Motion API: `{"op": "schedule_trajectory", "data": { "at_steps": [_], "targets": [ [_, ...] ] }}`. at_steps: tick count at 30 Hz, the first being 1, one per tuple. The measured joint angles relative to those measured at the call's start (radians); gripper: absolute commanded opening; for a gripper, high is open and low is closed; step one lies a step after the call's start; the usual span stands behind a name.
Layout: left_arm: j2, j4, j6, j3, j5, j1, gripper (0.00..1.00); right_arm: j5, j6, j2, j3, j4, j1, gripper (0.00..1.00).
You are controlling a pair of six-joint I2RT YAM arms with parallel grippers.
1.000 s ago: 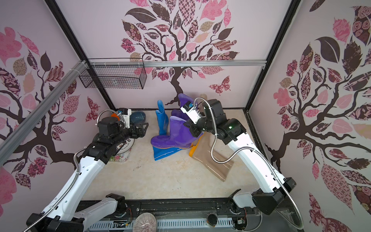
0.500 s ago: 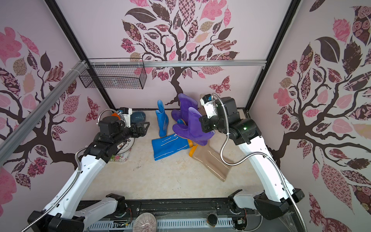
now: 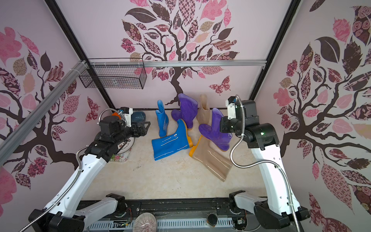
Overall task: Match and arrange rain boots in pairs
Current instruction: Pick up the rain boot at the center of the board, then place the rain boot at the corner of the board.
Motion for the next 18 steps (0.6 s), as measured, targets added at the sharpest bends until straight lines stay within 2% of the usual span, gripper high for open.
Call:
{"op": "schedule_trajectory", "data": {
  "at_steps": [3, 9, 18],
  "targets": [
    [0.002, 0.0, 0.002, 0.0, 0.0, -0.002, 0.94, 0.019, 0.004, 0.0, -0.036, -0.003, -0.059, 0.0],
    [0.012, 0.0, 0.005, 0.0, -0.001, -0.007, 0.94, 0.088, 0.018, 0.02, -0.079, 0.017, -0.093, 0.0],
    [0.013, -0.001, 0.013, 0.0, -0.001, -0.017, 0.94, 0.181, 0.02, 0.13, -0.153, 0.225, -0.146, 0.0]
  ]
}}
